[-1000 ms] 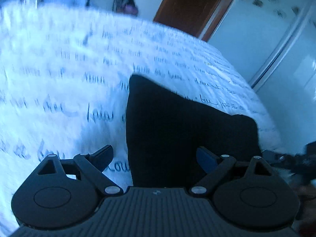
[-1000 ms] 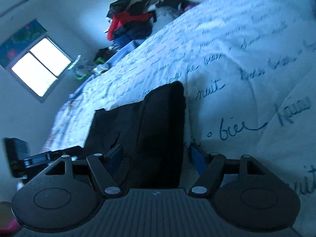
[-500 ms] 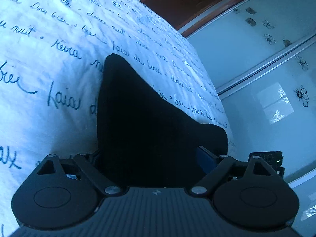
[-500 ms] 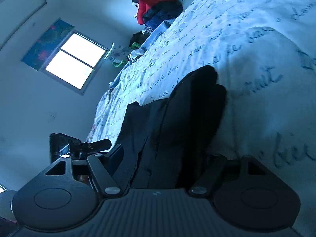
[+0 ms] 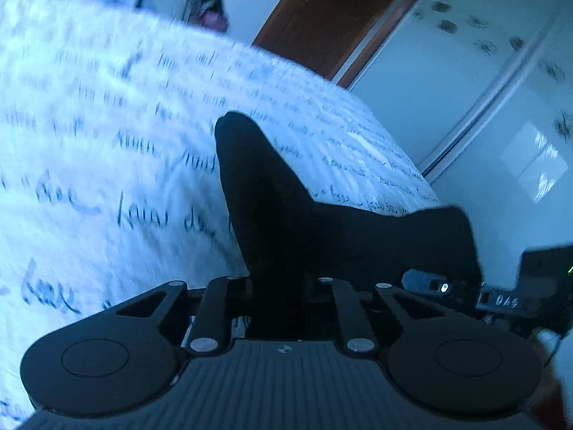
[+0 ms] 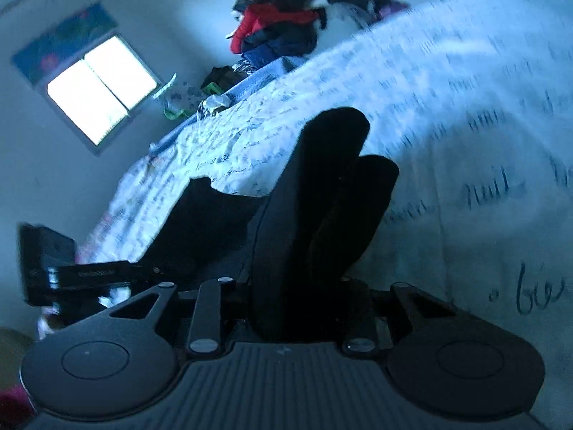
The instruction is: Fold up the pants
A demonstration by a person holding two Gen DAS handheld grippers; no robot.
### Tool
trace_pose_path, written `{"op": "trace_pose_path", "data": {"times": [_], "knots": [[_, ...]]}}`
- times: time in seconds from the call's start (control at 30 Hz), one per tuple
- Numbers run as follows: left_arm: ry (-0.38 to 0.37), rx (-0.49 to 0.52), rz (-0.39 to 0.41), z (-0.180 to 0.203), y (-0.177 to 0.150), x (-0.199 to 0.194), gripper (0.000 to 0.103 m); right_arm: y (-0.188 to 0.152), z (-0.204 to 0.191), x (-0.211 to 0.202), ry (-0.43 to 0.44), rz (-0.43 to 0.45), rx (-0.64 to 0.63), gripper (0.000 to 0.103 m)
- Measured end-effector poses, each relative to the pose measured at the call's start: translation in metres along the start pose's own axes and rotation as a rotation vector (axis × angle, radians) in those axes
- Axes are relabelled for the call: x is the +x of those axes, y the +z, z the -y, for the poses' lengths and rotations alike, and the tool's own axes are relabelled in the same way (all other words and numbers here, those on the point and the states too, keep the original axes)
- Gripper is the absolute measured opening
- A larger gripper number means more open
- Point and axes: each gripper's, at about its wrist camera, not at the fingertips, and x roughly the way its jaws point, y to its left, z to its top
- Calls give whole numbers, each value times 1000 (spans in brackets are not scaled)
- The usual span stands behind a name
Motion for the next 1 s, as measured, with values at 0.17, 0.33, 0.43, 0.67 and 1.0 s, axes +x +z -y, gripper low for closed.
{"op": "trace_pose_path", "data": {"times": [0.17, 0.33, 0.43, 0.67, 1.0], "knots": [[61, 79, 89, 5, 21, -24, 21, 25, -39, -2, -21, 38, -167, 28], [137, 78, 153, -23, 69, -33, 22, 66, -60, 38, 14, 63, -230, 28], [186, 47, 158, -47, 93, -28, 22, 85, -63, 73, 32, 73, -209, 28], [307, 19, 65, -89, 109, 9, 23, 92, -60, 154, -36, 9, -189, 29], [514, -24, 125, -105, 88, -18, 65, 77, -33, 129, -157, 20, -72, 56]]}}
